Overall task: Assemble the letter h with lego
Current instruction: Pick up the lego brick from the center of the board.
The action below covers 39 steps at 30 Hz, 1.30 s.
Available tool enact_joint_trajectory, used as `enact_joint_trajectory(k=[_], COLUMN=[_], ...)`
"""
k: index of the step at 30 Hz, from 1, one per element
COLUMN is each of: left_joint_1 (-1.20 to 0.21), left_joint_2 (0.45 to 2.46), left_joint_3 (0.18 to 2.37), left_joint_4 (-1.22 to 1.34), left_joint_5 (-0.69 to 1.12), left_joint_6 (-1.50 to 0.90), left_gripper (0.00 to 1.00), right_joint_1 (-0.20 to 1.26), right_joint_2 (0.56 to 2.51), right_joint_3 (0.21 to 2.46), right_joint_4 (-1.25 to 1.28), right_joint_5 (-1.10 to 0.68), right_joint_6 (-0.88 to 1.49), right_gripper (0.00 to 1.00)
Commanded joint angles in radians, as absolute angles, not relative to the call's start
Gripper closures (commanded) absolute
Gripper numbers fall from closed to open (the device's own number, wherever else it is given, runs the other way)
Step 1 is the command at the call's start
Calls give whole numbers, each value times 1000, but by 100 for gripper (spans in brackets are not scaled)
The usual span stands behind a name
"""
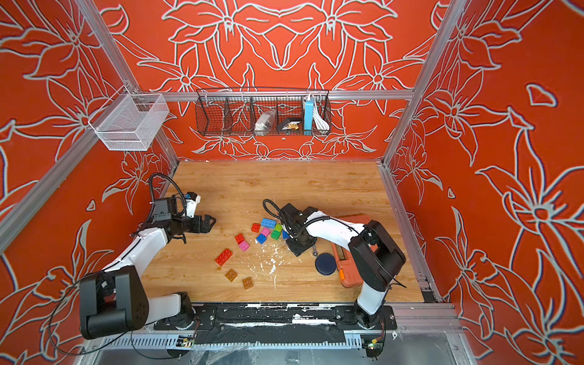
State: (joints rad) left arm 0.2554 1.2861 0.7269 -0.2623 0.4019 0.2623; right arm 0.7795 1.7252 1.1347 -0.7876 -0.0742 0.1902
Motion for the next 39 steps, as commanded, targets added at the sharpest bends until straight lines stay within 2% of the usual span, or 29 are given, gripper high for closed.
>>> enact_joint_trajectory(k=[1,8,13,23,29,33,39], left_joint_1=[259,259,258,258,258,258,258], left_joint_2=[1286,1271,1271,1262,1258,1267,1260], left_joint_3=[742,732,734,727,725,732,729], left_joint_4=[-284,-282,-290,-291,-292,-299,-308], left_joint_5=[413,420,418,428,426,423,435], left_joint_6=[281,287,288,297,296,295,304], left_gripper=[0,0,0,0,0,0,1], right_joint_1=[781,782,773,754,727,727,727], right_joint_2=[1761,1709,1699,1670,1710,1764,1796], right_joint_3=[1141,1165,1158,1180,1151,1156,1178], right_joint_4=[-790,-844,-828,-836,-807,-787,-788], right_joint_5=[-30,-3,22,24,37,1,-7], right_joint_6=[200,219,219,202,160,151,168], right_gripper=[51,50,43,42,39,43,55])
